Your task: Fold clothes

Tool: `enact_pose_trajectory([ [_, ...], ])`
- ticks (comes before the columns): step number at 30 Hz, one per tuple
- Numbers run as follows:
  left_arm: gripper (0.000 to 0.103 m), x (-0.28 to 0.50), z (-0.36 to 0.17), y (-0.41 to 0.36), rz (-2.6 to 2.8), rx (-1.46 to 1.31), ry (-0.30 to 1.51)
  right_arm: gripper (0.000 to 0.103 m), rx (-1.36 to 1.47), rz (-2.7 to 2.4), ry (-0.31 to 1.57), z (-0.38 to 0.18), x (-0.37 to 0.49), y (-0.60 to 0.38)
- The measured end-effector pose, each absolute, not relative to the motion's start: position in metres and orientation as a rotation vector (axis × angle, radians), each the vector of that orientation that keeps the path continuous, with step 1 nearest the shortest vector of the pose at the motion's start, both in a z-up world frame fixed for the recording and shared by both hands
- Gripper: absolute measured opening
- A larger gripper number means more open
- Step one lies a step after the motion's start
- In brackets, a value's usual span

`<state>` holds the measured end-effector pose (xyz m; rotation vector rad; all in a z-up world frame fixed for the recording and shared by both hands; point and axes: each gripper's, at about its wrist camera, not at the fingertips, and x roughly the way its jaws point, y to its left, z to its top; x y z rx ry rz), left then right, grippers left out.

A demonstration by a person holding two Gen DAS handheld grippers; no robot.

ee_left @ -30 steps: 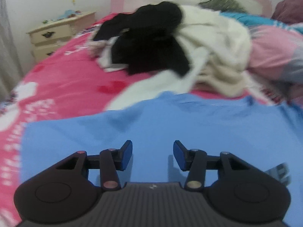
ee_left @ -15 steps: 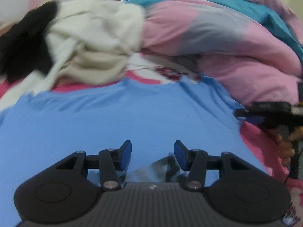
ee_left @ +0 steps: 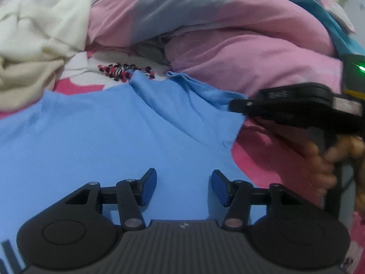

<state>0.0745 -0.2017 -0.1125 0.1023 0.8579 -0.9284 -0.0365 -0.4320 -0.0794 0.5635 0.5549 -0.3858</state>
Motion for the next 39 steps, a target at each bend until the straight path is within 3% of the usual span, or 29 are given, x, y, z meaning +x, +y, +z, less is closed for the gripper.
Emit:
enact_pose_trajectory([
  [8,0.055,0.091,-0.112,-0.183,-0.928,-0.059,0.932,0.004,0.355,-0.246,0.468,-0.041,-0.03,-0.408],
  [14,0.054,0.117,-0.104,-0.129,-0.851,-0.29,1.018,0.004,0.03,0.066,0.483,-0.034,-0.01,-0.348],
  [18,0.054,0.134,-0.1,-0.082,-0.761,-0.413,1.027,0.004,-0.193,0.23,0.508,-0.041,-0.007,-0.305],
  [24,0.055,0.134,-0.093,-0.072,-0.794,-0.355,0.996,0.007,-0.554,0.326,0.631,-0.079,-0.003,-0.254],
  [26,0.056,0.13,-0.093,-0.077,-0.823,-0.335,0.998,0.014,-0.616,0.312,0.651,-0.087,-0.006,-0.245],
  [27,0.056,0.128,-0.093,-0.08,-0.833,-0.316,0.997,0.017,-0.615,0.299,0.648,-0.084,-0.008,-0.245],
  [29,0.056,0.124,-0.095,-0.088,-0.847,-0.272,0.992,0.036,-0.607,0.276,0.642,-0.079,-0.014,-0.245],
  [31,0.056,0.121,-0.095,-0.096,-0.859,-0.235,0.984,0.047,-0.517,0.268,0.643,-0.063,-0.023,-0.255],
  [34,0.055,0.119,-0.097,-0.103,-0.872,-0.218,0.973,0.049,-0.333,0.254,0.66,-0.045,-0.028,-0.279],
  [39,0.053,0.12,-0.102,-0.12,-0.865,-0.16,0.954,0.049,0.239,0.069,0.695,-0.028,-0.008,-0.364],
])
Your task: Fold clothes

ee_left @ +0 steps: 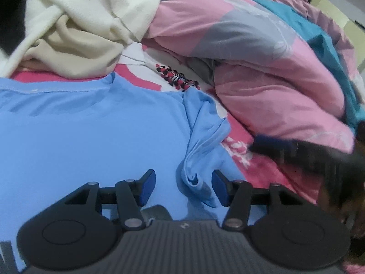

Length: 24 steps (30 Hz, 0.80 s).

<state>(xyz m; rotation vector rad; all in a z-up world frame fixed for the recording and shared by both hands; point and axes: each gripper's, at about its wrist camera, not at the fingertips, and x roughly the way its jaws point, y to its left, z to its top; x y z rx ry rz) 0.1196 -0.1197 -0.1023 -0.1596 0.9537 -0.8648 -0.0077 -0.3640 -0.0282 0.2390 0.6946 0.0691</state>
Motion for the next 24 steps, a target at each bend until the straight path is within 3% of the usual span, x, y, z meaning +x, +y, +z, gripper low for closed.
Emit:
enact_pose_trajectory([
  [3,0.049,0.117,-0.102,-0.13,-0.845,-0.108,0.929,0.049,0.54,-0.043,0.718,-0.039,0.014,-0.409],
  [7,0.044,0.113,-0.101,-0.14,-0.851,-0.055,0.9,0.046,0.726,-0.159,0.79,-0.062,0.044,-0.434],
  [9,0.035,0.11,-0.101,-0.144,-0.86,-0.024,0.894,0.035,0.746,-0.183,0.818,-0.067,0.051,-0.434],
  [11,0.025,0.106,-0.101,-0.146,-0.867,0.003,0.88,0.013,0.733,-0.197,0.829,-0.068,0.054,-0.431],
  [14,0.012,0.101,-0.103,-0.146,-0.884,0.02,0.874,0.005,0.682,-0.197,0.807,-0.061,0.053,-0.425],
  [16,0.008,0.097,-0.103,-0.146,-0.896,0.021,0.875,0.004,0.628,-0.188,0.776,-0.052,0.053,-0.419],
  [24,0.007,0.086,-0.089,-0.132,-0.899,-0.118,0.851,0.003,0.391,-0.014,0.631,-0.007,0.074,-0.378],
])
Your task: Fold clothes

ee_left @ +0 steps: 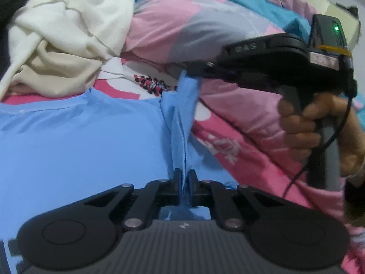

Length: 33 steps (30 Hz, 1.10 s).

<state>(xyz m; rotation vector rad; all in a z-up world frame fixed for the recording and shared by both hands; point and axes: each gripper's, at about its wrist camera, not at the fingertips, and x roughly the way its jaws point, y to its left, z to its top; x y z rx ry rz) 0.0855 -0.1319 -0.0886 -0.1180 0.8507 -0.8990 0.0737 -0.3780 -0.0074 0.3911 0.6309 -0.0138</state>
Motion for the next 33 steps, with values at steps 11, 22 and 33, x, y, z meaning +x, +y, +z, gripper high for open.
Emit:
enact_pose_trajectory([
  [11,0.007,0.097,-0.113,-0.11,-0.834,-0.289,1.031,0.003,0.254,0.212,0.745,-0.049,0.139,-0.311],
  [22,0.009,0.095,-0.115,-0.1,-0.837,-0.354,1.068,0.016,0.397,0.288,0.758,-0.061,0.141,-0.33],
  [33,0.008,0.097,-0.124,-0.085,-0.843,-0.464,1.159,0.016,0.363,0.034,0.669,-0.003,0.015,-0.393],
])
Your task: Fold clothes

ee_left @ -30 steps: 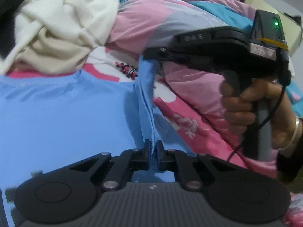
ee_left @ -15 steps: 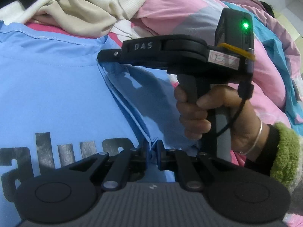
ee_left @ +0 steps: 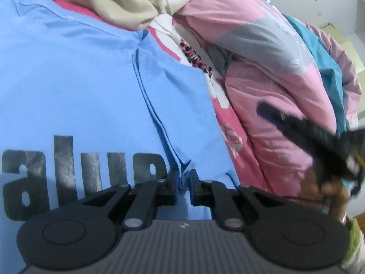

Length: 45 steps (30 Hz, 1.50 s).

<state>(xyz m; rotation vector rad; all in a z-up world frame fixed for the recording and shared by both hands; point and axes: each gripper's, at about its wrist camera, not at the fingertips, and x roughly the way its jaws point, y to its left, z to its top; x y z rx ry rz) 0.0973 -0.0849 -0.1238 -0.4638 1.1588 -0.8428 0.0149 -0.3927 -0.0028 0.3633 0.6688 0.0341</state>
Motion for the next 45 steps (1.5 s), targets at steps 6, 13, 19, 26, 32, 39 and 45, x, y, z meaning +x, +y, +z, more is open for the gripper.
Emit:
enact_pose_trajectory([
  [6,0.015,0.089,-0.125,-0.084,-0.91,-0.414,1.228,0.016,0.231,0.065,0.808,-0.017,-0.025,-0.375],
  [13,0.023,0.073,-0.118,-0.08,-0.943,-0.342,1.212,0.017,0.0,0.144,0.888,-0.032,-0.024,-0.339],
  [19,0.024,0.065,-0.117,-0.09,-0.952,-0.292,1.2,0.002,-0.224,0.098,0.926,-0.048,-0.029,-0.314],
  [26,0.024,0.06,-0.112,-0.098,-0.981,-0.234,1.153,0.002,-0.238,0.016,0.919,-0.044,-0.038,-0.323],
  [32,0.039,0.07,-0.077,-0.126,-1.031,-0.044,0.87,0.002,-0.297,0.007,0.906,-0.045,-0.039,-0.314],
  [39,0.04,0.089,-0.092,-0.175,-1.094,0.094,0.908,0.003,-0.234,-0.029,0.929,-0.046,-0.036,-0.322],
  [45,0.042,0.074,-0.104,-0.135,-1.073,-0.005,0.93,0.005,-0.101,-0.094,0.975,-0.04,-0.04,-0.349],
])
